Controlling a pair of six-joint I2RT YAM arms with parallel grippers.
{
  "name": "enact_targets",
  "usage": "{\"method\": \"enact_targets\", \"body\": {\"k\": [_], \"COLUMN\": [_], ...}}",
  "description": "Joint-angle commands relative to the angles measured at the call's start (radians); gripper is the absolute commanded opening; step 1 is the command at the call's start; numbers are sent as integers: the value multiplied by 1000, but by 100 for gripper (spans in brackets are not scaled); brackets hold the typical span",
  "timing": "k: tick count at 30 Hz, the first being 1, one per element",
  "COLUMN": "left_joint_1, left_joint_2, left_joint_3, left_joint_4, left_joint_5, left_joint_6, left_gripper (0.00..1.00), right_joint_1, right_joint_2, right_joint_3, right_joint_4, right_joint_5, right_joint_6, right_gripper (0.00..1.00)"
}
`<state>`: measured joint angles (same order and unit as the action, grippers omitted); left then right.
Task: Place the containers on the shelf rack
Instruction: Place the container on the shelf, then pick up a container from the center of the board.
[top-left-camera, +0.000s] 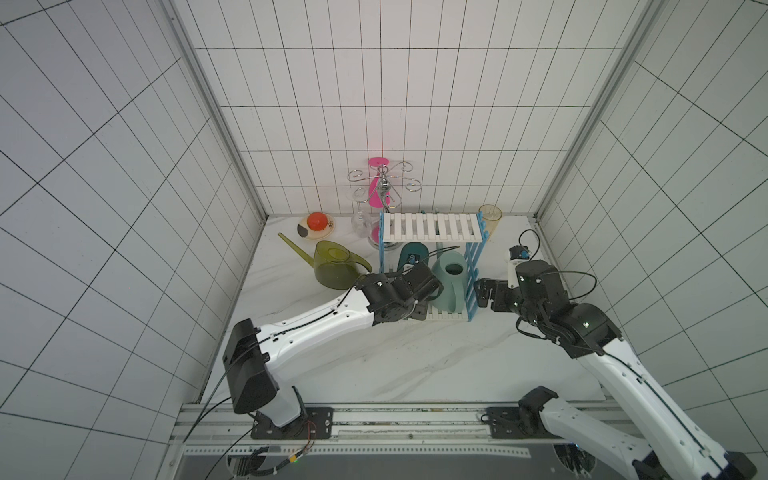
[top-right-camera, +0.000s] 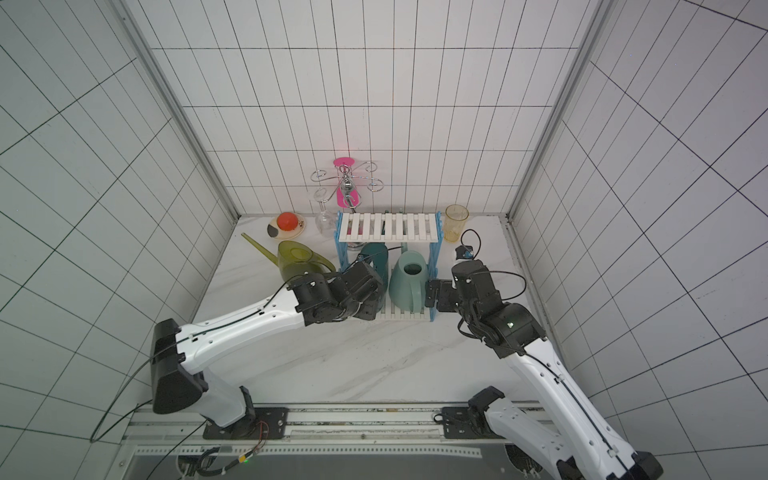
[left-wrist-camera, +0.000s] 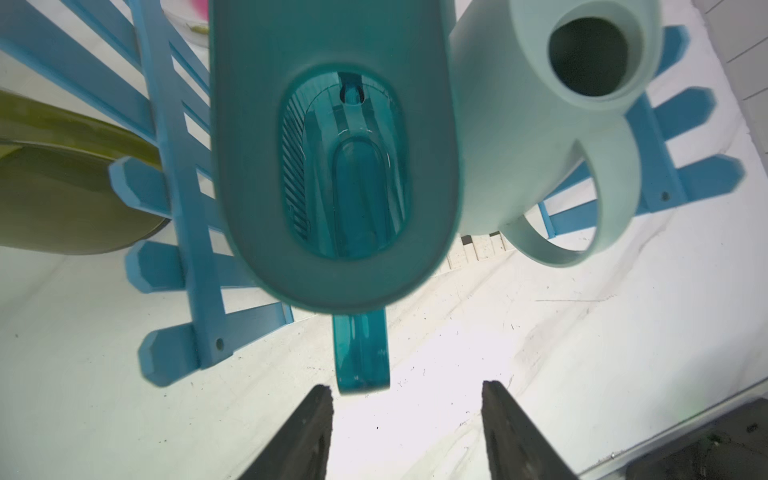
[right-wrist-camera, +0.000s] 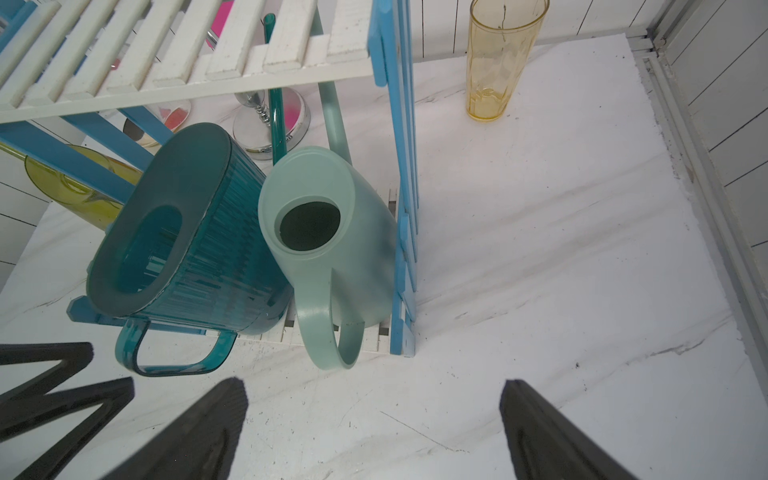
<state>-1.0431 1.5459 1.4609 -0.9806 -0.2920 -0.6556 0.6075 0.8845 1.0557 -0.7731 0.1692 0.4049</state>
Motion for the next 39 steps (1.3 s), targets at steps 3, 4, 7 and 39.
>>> {"method": "enact_targets", "body": {"k": [3,4,7,39], "left_joint_1": [-60,-62,-58,610], "left_joint_2": [-180,-217,-351,194], "left_joint_3": [28,19,-44,214], "left_joint_4": [-59,-61,-29,-101], "left_joint_5": [-53,-74,-224,24], "left_joint_6": [2,-8,-48,-626], "left_gripper": [69,71,84,95], "right_joint_1": [-10,-11,-10,-3], "right_joint_2": [-32,-37,-56,54], "right_joint_3": [14,21,33,118], "right_joint_4": [8,13,73,135], "right_joint_5": [8,0,-72,-545], "right_joint_6": [-46,-62,-156,-487], "right_gripper": [99,99,99,99]}}
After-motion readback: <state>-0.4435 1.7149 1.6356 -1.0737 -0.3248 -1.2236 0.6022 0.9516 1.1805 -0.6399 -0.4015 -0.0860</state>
